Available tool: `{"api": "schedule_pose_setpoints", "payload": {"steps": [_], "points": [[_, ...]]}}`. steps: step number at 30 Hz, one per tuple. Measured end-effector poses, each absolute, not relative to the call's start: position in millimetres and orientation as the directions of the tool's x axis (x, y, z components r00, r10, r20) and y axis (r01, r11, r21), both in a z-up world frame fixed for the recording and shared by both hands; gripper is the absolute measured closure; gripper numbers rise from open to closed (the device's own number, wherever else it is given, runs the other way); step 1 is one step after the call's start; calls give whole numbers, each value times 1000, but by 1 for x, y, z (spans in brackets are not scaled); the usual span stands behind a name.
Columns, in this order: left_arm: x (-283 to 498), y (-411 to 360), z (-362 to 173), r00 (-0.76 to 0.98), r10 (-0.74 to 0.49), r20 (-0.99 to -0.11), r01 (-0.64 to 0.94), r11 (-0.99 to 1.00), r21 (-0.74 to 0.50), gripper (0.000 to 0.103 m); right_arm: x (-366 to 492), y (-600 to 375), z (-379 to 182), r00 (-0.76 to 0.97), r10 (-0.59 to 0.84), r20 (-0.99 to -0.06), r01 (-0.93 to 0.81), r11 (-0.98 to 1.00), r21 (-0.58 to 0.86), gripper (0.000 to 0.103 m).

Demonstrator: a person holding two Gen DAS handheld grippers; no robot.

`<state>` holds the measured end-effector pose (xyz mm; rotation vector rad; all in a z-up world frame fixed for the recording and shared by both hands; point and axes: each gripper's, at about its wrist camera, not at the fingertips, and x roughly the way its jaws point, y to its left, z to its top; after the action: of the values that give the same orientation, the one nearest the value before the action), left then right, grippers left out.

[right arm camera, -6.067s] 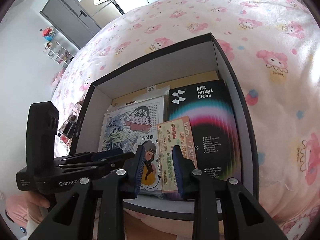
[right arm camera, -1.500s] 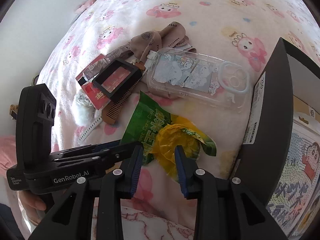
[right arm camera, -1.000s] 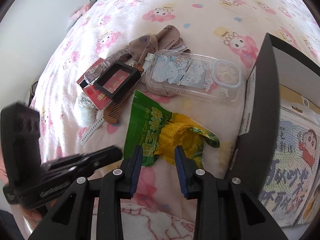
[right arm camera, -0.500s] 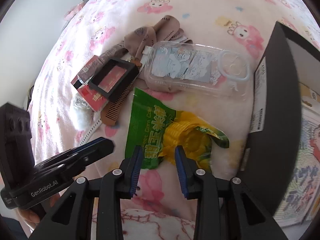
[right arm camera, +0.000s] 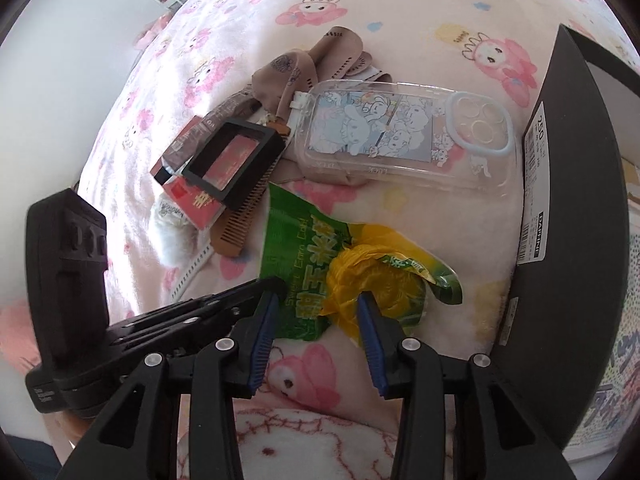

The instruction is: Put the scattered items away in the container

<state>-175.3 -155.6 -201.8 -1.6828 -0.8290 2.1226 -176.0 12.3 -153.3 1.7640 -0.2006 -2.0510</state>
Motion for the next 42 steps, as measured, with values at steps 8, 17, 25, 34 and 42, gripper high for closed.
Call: {"api": "schedule_pose_setpoints", "payload": {"steps": [8,17,25,34,42], "points": [[-124,-186,-165,-391,524,-757,100,-793,-600,103,-161,17,-113,-145,-432,-890,319,-872,371,66],[-148,-163,-185,-369,533,-761,89,-795,-600,51,-164,29,-128,-137,-381,-914,261,-904,338,66],[-144,-161,-200,-343,511,-788,131,-805,-578,103,-162,26,-132,-125,-396,-910,261,-898,355,65],[-125,-208,-176,-421,505,-753,147,-782,-606,103,-173,25,-136,-115,-441,-890,245,-881,405,61],[-159,-177,-197,-345,572,-744,128,-757,-641,67,-184,-2,-179,-58,-325,-944,260,-918,300,60]]}}
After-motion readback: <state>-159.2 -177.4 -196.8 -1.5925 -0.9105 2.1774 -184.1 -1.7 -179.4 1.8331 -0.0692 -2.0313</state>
